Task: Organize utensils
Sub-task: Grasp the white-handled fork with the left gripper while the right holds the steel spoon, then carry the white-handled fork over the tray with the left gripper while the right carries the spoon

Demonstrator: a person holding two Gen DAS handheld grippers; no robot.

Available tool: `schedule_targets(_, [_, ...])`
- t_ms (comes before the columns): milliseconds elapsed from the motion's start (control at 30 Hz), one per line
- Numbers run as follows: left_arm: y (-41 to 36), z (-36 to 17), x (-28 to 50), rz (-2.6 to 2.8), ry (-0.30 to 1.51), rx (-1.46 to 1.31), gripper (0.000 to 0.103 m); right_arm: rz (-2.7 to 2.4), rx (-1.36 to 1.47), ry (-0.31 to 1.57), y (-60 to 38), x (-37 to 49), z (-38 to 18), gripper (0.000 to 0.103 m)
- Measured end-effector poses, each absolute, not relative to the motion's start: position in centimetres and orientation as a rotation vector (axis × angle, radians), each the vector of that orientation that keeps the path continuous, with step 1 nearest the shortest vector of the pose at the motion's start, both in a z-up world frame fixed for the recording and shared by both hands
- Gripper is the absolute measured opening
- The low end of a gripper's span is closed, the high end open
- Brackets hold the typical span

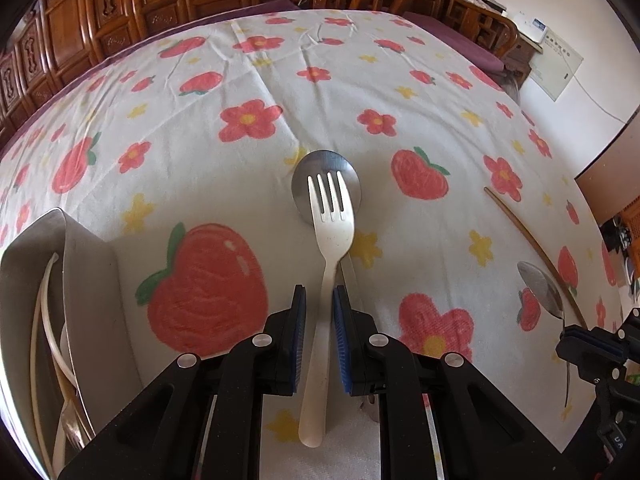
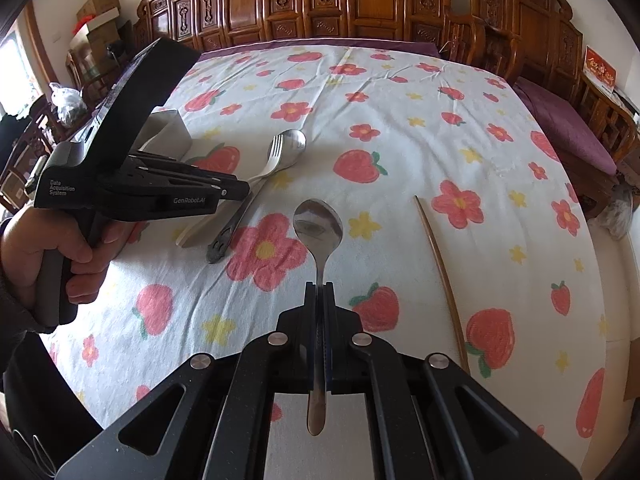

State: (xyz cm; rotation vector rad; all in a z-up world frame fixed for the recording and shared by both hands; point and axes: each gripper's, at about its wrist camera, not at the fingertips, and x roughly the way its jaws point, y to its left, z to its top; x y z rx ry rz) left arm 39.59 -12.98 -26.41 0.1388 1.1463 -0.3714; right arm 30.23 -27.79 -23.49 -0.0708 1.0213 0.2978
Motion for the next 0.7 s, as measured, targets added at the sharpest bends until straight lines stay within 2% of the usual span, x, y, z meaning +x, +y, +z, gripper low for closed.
schedule_targets(33, [-12.9,-26.4,39.7,-0.371,1.146,0.136,0.006,0.297,-0.071,1.020,-27.8,30.2,-23.4,0.004])
schedule_targets(233, [-12.1,-25.1,38.9,-0.358,1.112,0.119,0.006,0.300,-0.076,1.012,-27.4,29.9,-22.8,0.004])
schedule_targets(700, [-6.5,-17.7,35.4,-0.337,0.986,0.083,0.006,0.364,-0.079,0.960,-22.5,30.7,-19.9,0.004])
